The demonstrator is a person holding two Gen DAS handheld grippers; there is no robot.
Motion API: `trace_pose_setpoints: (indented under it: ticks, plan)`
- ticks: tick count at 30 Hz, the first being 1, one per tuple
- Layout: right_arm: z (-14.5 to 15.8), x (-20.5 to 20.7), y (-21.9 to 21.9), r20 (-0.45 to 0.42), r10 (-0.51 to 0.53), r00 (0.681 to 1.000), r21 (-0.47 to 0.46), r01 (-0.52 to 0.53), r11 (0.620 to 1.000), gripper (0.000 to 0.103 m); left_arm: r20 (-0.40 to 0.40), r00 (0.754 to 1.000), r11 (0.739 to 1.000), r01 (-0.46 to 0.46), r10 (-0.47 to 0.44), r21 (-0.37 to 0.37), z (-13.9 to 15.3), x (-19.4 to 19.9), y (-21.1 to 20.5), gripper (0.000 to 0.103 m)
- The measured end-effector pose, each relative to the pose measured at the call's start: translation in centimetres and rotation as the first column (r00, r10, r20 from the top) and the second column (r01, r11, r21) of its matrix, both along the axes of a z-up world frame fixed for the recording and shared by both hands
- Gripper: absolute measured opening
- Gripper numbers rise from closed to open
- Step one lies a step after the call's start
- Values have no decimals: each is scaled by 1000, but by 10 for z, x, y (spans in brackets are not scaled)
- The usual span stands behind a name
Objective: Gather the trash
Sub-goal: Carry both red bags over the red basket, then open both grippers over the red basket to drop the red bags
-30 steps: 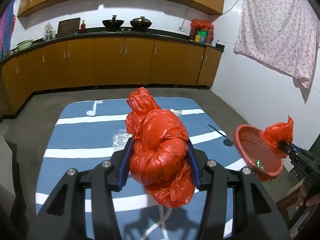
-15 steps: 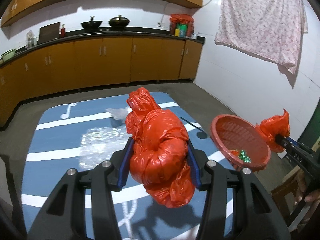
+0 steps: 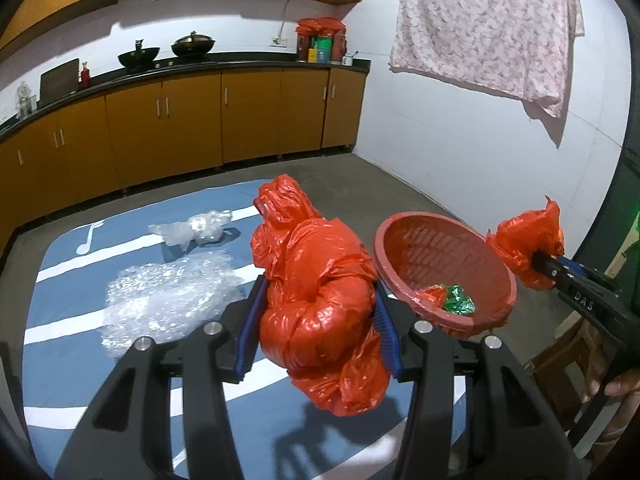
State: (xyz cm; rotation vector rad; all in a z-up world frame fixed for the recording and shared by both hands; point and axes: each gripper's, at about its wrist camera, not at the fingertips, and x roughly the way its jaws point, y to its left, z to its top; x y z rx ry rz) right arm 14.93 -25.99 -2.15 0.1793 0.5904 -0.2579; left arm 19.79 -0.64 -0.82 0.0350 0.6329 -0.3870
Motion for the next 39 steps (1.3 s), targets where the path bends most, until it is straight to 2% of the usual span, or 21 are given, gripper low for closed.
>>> trace_pose_setpoints:
  ticks: [6,10,18,29,35,38,39]
  plan:
    - [-2,1,-7,-3,-20,1000,-1,20,1000,28,-9,1000,1000,28,-28,7,-2,6,-15,49]
    - [0,4,-14,-2,-76,997,-4,76,997,28,-3,998,998,62,-62,12,-3,11,-33,49]
    - [-7,24,-37,-21,-156,988,38,156,987,28,0,988,987,156,-156,25,-14,30,-85,49]
    - [-21,47,-57,-25,-174,984,75,175,982,28,-20,967,967,253,-253,14,-38,72,-138,49]
    - [-21,57,-70,-5,-194,981,133,193,972,29,-37,955,955,296,-296,4,-47,86,-160,49]
    - [-20,62,-78,16,-196,981,186,189,964,34,-45,950,951,310,-310,-1,-51,93,-168,52]
    - [-19,65,-81,21,-192,981,199,184,963,40,-46,950,951,309,-309,2,-52,94,-170,54]
